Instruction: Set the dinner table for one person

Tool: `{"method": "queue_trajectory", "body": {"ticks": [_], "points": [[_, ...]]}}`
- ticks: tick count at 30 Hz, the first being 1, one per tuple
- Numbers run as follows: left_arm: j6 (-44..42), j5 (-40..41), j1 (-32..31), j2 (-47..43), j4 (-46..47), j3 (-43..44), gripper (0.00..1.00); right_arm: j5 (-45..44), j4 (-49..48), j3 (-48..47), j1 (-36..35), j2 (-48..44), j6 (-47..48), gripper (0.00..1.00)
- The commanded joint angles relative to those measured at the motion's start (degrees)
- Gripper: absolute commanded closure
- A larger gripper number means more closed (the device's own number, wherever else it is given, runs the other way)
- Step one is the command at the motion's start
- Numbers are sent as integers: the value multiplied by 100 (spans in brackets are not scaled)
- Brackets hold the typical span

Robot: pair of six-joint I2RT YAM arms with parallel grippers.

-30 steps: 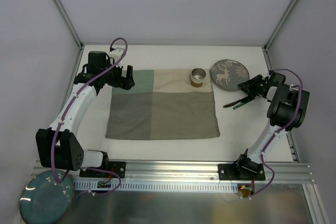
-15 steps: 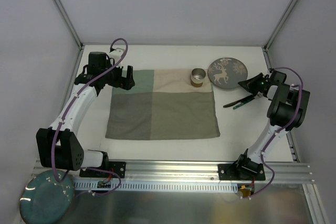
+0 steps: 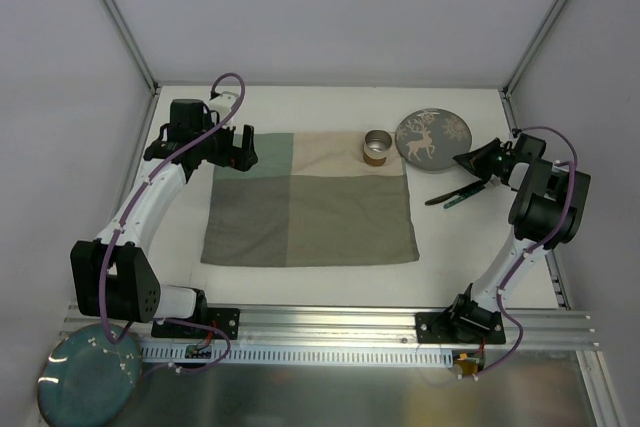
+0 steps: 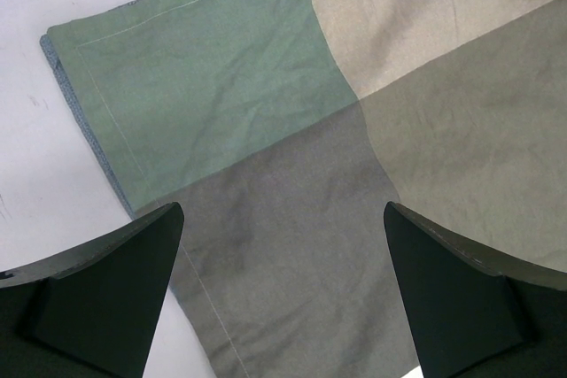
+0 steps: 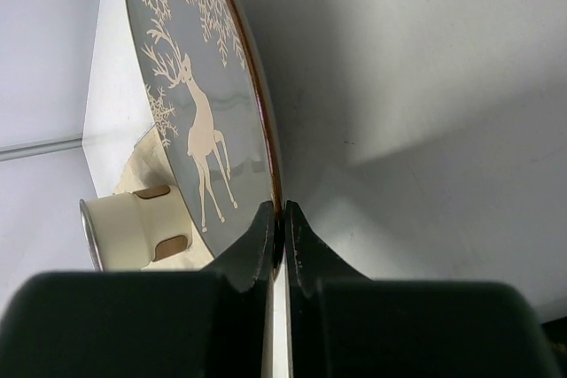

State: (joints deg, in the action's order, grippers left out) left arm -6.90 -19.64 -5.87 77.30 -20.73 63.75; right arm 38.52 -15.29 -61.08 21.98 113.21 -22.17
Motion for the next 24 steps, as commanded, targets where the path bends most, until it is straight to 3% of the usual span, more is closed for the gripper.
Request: {"method": "queue_trajectory", "body": {"ticks": [1,14,24], "points": [[-5,-224,77,-4,219,-55,1,-3,-53,-97,-27,-211,512,100],[22,-251,77,-83,263,-90,1,-143,192,-282,-9,-782,670,100],[39,-269,77,-75,289,-143,1,-117,325,-703,61,-686,627,100]]}}
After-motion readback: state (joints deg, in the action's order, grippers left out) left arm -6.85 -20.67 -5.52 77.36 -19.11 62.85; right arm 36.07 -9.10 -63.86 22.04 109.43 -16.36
